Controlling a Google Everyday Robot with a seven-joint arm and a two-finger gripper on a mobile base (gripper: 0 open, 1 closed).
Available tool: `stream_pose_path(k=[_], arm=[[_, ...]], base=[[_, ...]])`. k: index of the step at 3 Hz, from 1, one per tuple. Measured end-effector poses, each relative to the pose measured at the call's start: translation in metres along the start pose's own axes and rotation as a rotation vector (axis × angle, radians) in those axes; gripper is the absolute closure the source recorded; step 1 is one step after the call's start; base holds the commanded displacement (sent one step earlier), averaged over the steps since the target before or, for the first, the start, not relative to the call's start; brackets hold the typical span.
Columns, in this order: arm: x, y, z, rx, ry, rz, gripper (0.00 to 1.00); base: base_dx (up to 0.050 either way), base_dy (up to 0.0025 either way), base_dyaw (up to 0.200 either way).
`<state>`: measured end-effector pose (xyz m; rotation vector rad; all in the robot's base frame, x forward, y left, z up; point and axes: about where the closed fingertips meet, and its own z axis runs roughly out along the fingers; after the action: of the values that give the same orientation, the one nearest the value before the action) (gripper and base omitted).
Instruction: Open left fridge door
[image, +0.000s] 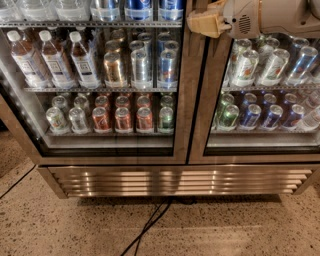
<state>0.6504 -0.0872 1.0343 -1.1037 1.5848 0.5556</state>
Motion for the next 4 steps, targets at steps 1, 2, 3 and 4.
stream_pose_path(k=[1, 2, 3, 4], arm=[[0.0001, -0.0004, 0.0004, 0.005, 0.004, -0.002, 1.00], [0.0000, -0.0003, 0.0003, 0.005, 0.004, -0.002, 1.00], [-0.0011, -0.0007, -0.0004, 0.009, 0.002, -0.006, 1.00], [-0.0011, -0.0013, -0.0008, 0.011, 0.000, -0.006, 1.00]], base=[[0.000, 0.00000, 0.000], [0.000, 0.00000, 0.000], [0.000, 0.00000, 0.000], [0.000, 0.00000, 0.000]])
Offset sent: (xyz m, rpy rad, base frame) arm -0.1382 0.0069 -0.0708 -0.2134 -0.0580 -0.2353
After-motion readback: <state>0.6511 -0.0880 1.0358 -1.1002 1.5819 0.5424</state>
